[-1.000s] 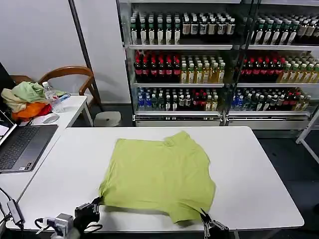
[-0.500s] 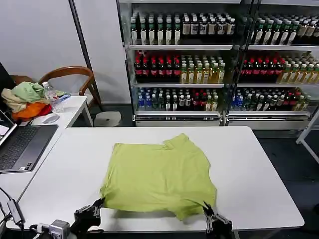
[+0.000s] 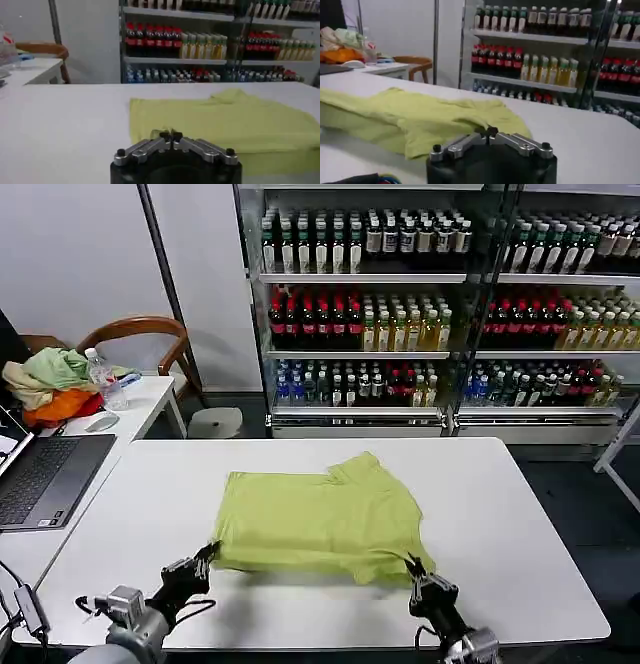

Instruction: Fold and organize the clothes.

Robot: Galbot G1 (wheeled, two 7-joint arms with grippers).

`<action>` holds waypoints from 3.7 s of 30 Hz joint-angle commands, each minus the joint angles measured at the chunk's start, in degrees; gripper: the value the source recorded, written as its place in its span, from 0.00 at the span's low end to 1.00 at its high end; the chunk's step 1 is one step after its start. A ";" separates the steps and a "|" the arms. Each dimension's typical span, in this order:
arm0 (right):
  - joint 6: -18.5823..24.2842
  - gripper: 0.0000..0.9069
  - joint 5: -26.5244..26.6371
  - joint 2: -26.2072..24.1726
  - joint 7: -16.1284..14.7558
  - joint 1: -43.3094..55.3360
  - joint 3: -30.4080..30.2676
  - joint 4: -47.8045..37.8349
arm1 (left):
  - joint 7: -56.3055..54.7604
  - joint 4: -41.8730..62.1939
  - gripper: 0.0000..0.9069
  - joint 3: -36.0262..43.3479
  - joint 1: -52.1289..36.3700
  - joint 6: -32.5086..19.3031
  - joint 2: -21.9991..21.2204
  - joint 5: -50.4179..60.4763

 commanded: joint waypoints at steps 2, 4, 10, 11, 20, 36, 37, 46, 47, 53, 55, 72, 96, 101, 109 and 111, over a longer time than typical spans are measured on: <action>-1.66 0.00 0.80 0.61 -0.62 10.56 -2.66 -7.72 | 2.09 10.33 0.04 3.98 -10.81 -1.38 0.17 -1.46; -1.64 0.00 0.71 0.89 -1.30 11.35 -3.18 -8.43 | 2.74 11.35 0.04 4.74 -11.53 -2.18 0.18 -0.99; -1.85 0.00 0.08 1.59 -1.55 13.02 -4.38 -11.16 | 2.92 13.24 0.04 6.01 -12.39 -2.19 -0.08 -0.05; -1.86 0.00 0.05 1.64 -1.54 13.11 -4.39 -11.44 | 2.90 13.40 0.04 6.08 -12.41 -2.18 -0.10 0.06; -3.54 0.80 0.06 2.14 -0.28 14.33 -5.84 -13.35 | 2.77 15.13 0.04 7.08 -13.26 -2.08 -0.11 0.55; -7.16 1.00 1.16 3.34 5.11 15.19 -4.98 -12.93 | 0.39 13.55 1.00 5.20 -12.24 -1.83 -0.33 2.01; -6.98 1.00 1.19 3.28 5.29 14.98 -4.71 -12.43 | 0.43 13.05 1.00 4.53 -12.07 -2.01 -0.11 1.57; -5.63 1.00 1.75 1.54 5.68 5.08 -2.24 -3.43 | -1.97 4.31 1.00 2.65 -3.97 -1.02 0.53 -0.55; -5.38 1.00 1.74 1.45 5.88 3.44 -2.13 -2.38 | -2.73 3.52 1.00 2.86 -3.13 -0.54 0.41 -0.76; -5.62 1.00 2.14 1.44 7.30 0.10 -1.07 -3.26 | -6.36 3.91 1.00 3.31 -1.91 7.12 0.35 -0.44; -5.98 1.00 2.78 1.34 7.27 -0.33 -0.81 -3.09 | -6.70 4.41 1.00 3.27 -2.15 7.82 0.30 -0.53; -10.06 0.00 9.79 1.84 10.80 2.11 -1.95 -5.25 | -7.79 9.33 0.04 6.80 -6.85 6.03 -0.85 0.46; -6.83 0.00 2.53 -0.90 8.23 -9.91 -0.58 4.40 | -3.86 -0.77 0.03 0.16 8.27 3.03 1.30 5.45; -5.62 0.00 1.15 -1.84 8.26 -14.78 -0.24 6.57 | -3.83 -3.28 0.03 -4.39 16.48 1.17 2.03 6.09; -4.83 0.00 -0.16 -3.02 8.52 -18.74 -0.21 9.30 | -4.31 -7.28 0.03 -5.74 21.34 0.97 1.23 7.48; -4.59 0.00 -0.82 -3.28 8.45 -19.25 0.17 9.55 | -4.62 -8.05 0.03 -5.81 22.69 1.25 1.22 8.26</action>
